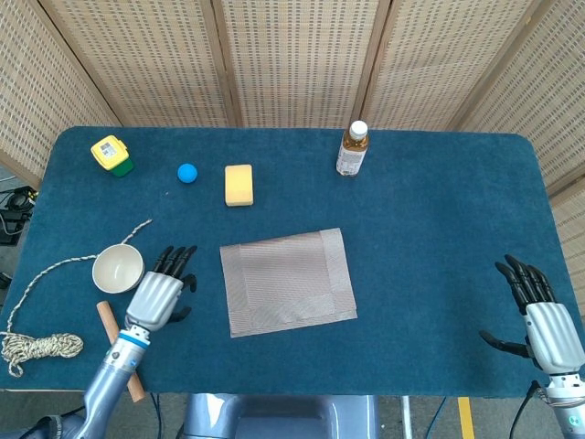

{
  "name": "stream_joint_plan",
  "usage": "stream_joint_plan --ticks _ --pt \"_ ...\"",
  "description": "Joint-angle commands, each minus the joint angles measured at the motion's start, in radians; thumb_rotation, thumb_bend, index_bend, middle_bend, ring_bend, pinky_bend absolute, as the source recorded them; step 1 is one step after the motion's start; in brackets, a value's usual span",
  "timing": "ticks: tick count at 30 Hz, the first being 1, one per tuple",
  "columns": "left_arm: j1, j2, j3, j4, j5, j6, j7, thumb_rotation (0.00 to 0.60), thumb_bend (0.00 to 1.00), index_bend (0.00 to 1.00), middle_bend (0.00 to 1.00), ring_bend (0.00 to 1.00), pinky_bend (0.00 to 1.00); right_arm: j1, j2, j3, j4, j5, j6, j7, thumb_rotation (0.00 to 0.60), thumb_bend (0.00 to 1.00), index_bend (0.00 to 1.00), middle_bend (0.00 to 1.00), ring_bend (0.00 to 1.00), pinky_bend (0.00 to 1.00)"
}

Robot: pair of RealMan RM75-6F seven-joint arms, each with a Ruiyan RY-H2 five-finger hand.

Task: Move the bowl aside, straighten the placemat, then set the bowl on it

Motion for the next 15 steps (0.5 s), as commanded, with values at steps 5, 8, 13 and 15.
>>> stream_joint_plan --ticks 5,8,13,15 --pt "-0.018 -0.113 0.04 0.017 -0.002 -0.029 0.099 0.6 0.35 0.53 0.0 0.0 0.0 0.0 0.004 0.002 0.003 0.004 0.0 0.01 0.6 0.15 0.0 0.0 0.0 0.0" --pt "-0.02 -0.136 0.052 0.028 0.002 -0.034 0.121 0.6 0.35 0.52 0.0 0.0 0.0 0.0 0.005 0.003 0.005 0.002 0.003 0.015 0.6 0.15 0.0 0.0 0.0 0.0" --pt "-0.02 -0.159 0.06 0.04 -0.005 -0.042 0.136 0.6 0.35 0.52 0.0 0.0 0.0 0.0 0.005 0.003 0.007 0.0 0.003 0.017 0.6 0.15 0.0 0.0 0.0 0.0" --pt "-0.021 -0.166 0.064 0.042 -0.009 -0.047 0.141 0.6 0.35 0.52 0.0 0.0 0.0 0.0 0.004 0.002 0.006 -0.001 0.004 0.017 0.6 0.15 0.0 0.0 0.0 0.0"
